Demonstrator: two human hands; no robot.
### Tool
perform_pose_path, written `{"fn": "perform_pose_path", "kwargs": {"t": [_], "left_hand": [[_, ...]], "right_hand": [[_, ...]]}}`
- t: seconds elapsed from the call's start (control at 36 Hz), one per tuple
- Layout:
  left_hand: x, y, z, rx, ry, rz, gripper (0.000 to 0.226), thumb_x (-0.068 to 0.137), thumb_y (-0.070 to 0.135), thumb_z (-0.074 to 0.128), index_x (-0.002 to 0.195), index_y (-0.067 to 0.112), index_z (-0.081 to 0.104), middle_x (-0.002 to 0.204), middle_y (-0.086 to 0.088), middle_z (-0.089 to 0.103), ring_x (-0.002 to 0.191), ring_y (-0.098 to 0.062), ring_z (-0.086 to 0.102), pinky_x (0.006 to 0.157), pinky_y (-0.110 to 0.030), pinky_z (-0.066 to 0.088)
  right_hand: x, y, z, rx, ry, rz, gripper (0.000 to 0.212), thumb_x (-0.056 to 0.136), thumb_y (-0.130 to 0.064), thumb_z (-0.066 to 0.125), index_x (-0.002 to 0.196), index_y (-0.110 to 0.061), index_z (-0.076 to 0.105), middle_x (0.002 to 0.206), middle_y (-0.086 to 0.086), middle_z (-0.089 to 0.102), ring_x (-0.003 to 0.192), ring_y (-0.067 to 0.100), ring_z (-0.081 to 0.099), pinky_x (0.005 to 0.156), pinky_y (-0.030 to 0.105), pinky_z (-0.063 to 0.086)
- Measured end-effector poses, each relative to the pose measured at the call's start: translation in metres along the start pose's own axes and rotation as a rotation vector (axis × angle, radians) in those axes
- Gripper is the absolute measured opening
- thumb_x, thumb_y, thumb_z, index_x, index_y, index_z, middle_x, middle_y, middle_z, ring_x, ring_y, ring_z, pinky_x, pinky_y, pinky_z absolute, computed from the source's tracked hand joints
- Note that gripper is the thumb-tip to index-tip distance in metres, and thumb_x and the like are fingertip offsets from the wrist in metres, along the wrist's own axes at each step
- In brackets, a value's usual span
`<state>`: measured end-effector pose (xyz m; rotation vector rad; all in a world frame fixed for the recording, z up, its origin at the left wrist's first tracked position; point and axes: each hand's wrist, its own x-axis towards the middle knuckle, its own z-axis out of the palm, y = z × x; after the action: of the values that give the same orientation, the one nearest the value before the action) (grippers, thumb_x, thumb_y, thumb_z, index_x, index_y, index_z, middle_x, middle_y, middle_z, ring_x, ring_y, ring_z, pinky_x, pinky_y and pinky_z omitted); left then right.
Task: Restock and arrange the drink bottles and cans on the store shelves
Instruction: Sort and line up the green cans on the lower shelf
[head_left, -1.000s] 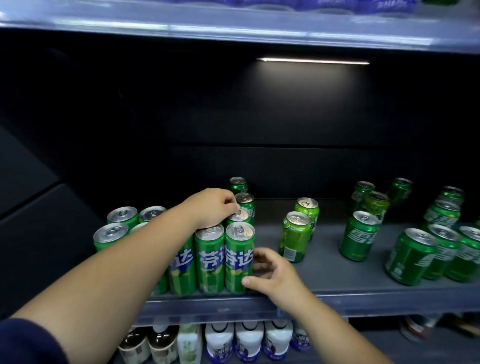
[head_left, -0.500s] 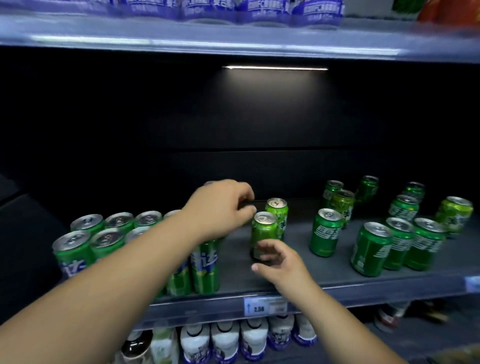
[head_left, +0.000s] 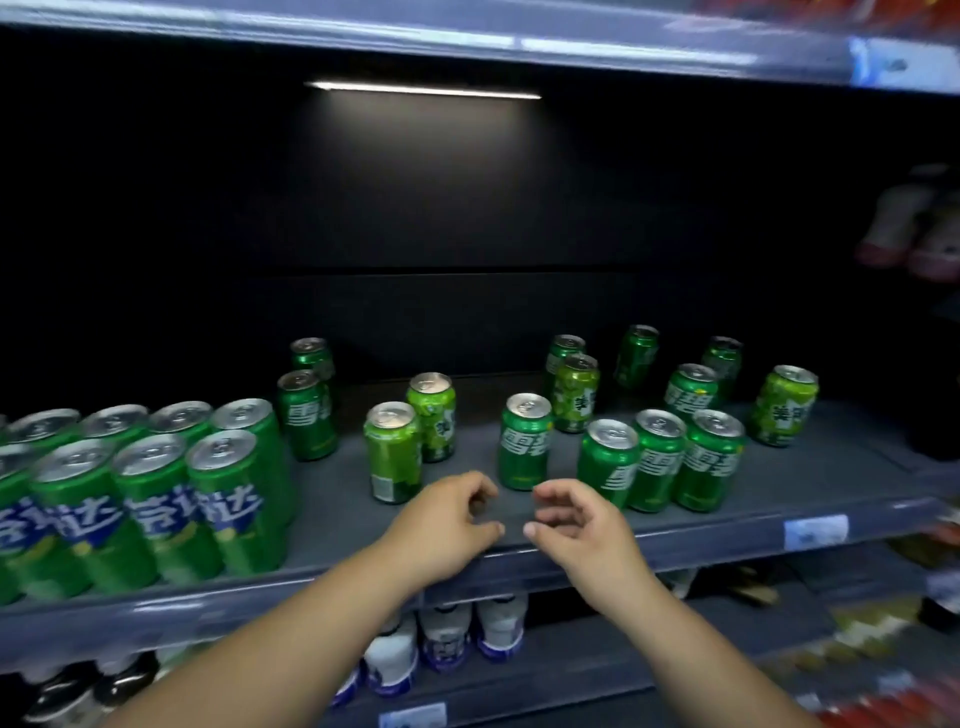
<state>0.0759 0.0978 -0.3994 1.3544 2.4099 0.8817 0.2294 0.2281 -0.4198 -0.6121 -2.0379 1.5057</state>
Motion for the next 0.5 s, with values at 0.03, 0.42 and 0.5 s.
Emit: {"fn": "perform_pose_path", "kwargs": {"t": [0.03,0.42,0.5], "left_hand": [[0.006,0.006,0.007,-0.02,0.029,-0.014,0.043,0.08,0.039,0.076,0.117,0.029,0.057,0.104,0.009,0.061,0.086,-0.008,0.058,0.081,-0.027,0.05],[0.072,0.04,0.043,-0.227,0.291,-0.204,0.075,0.077,0.027,0.083,0.137,0.029,0.038,0.131,0.002,0.06,0.12,-0.021,0.057,0.1,-0.041,0.048],[0.07,0.039,0.045,-0.225,0.309,-0.228,0.075,0.076,0.031,0.084,0.135,0.031,0.038,0.131,0.003,0.059,0.119,-0.02,0.057,0.1,-0.044,0.049]], "right_hand": [[-0.001,0.002,-0.01,-0.004,0.012,0.001,0.034,0.081,-0.006,0.081,0.102,-0.028,0.067,0.102,0.007,0.069,0.079,-0.002,0.065,0.072,0.021,0.053],[0.016,0.025,-0.092,-0.264,0.152,0.013,0.051,0.086,-0.023,0.078,0.134,-0.025,0.058,0.112,-0.014,0.063,0.078,-0.004,0.065,0.073,0.017,0.053],[0.017,0.024,-0.089,-0.321,0.116,-0.008,0.06,0.088,-0.024,0.076,0.143,-0.024,0.053,0.118,-0.012,0.06,0.076,0.003,0.066,0.076,0.028,0.057]]}}
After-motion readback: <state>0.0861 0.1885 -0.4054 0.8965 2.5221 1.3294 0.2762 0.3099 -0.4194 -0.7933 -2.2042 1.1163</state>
